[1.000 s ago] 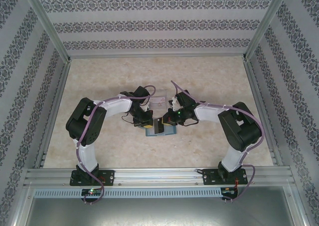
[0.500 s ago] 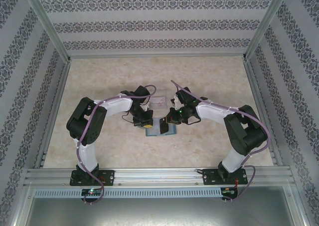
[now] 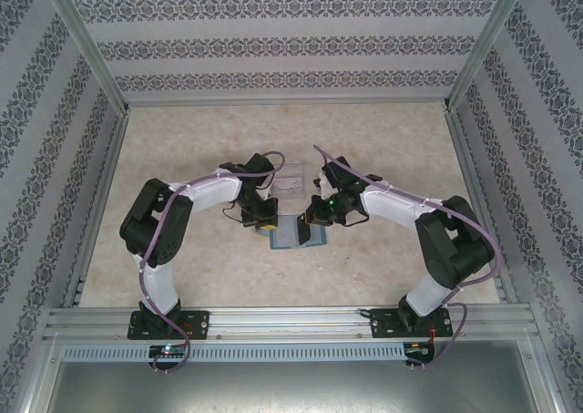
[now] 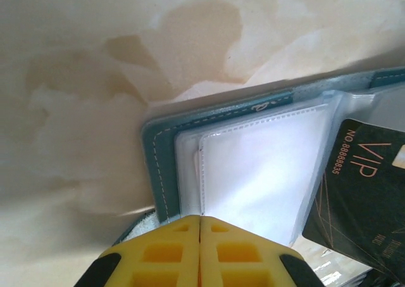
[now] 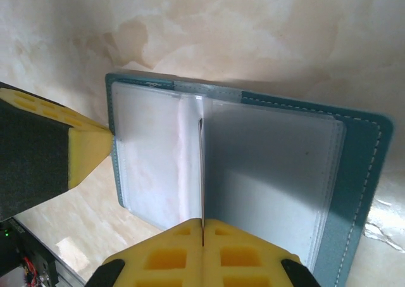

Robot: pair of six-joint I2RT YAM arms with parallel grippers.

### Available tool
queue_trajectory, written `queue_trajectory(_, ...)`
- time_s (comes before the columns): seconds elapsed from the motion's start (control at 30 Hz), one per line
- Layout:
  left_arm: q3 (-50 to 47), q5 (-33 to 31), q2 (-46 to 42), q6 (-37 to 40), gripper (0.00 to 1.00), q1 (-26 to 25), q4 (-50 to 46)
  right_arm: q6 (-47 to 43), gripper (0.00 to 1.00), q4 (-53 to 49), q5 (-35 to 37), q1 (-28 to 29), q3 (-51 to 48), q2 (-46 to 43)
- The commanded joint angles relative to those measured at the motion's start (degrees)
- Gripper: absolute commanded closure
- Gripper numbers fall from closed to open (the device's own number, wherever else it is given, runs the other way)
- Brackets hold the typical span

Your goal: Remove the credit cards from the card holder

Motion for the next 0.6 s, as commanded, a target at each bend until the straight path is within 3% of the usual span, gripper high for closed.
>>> queue_trajectory(0.0, 0.8, -1.8, -3.3, 0.3, 0.93, -0.6, -0.6, -0.5, 0.95, -1.7, 1.2, 0.8, 1.6, -2.5)
queue_trajectory(0.2, -1.8, -2.8, -5.5, -0.3, 0.93, 0.3, 1.7, -8.4, 1.00, -6.1, 2.4, 0.8, 4.3, -3.1)
queue_trajectory(0.57, -5.9, -2.8, -10.4, 0.6, 0.92, 2.7, 2.8, -34.9, 1.00, -20.8, 9.1, 1.5, 13.8, -1.2)
